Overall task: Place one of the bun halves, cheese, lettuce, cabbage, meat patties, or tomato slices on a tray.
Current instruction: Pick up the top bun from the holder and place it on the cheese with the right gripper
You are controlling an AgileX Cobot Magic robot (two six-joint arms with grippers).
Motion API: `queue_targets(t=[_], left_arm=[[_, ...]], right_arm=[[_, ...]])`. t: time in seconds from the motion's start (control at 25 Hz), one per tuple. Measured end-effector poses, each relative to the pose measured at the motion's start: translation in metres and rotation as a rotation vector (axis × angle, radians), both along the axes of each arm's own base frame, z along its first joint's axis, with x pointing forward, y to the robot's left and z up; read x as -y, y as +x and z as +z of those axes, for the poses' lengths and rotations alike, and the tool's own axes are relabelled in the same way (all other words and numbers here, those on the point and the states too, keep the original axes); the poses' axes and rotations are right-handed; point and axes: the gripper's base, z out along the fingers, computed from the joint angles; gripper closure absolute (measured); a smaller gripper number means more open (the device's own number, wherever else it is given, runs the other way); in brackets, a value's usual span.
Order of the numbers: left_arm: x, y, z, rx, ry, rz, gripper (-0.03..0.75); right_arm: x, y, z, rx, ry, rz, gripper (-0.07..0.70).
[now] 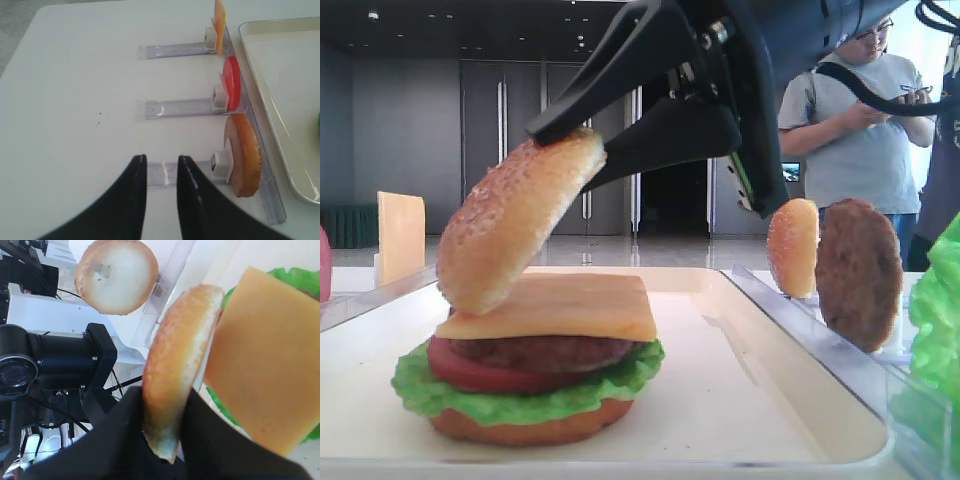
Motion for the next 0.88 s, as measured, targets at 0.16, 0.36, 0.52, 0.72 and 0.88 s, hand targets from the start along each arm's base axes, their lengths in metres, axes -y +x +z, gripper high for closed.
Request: queue_targets(t=[0.16,0.36,0.52,0.72,0.88], left_arm=[[0.0000,0.0000,0.0000,0.000,0.000,0.000,0.557],[0.0000,0.0000,0.0000,0.000,0.000,0.000,0.557],[0.0000,0.0000,0.0000,0.000,0.000,0.000,0.557],[0.0000,0.0000,0.0000,0.000,0.000,0.000,0.557],[0.0000,0.0000,0.0000,0.000,0.000,0.000,0.557]], right_arm=[[0.0000,0.0001,-0.0001,0.001,-0.001,0.000,0.419],[0.0002,0.0015,-0.0008,0.010,-0.009,-0.014,0.346],[0.0003,0.0020,-0.0010,0.013,-0.011,-0.018,0.309],[0.0007,0.0034,-0.0022,0.027,-0.024,-0.027,0.275],[0.0032,0.0050,-0.0062,0.066,-0.071,-0.023,0.266]])
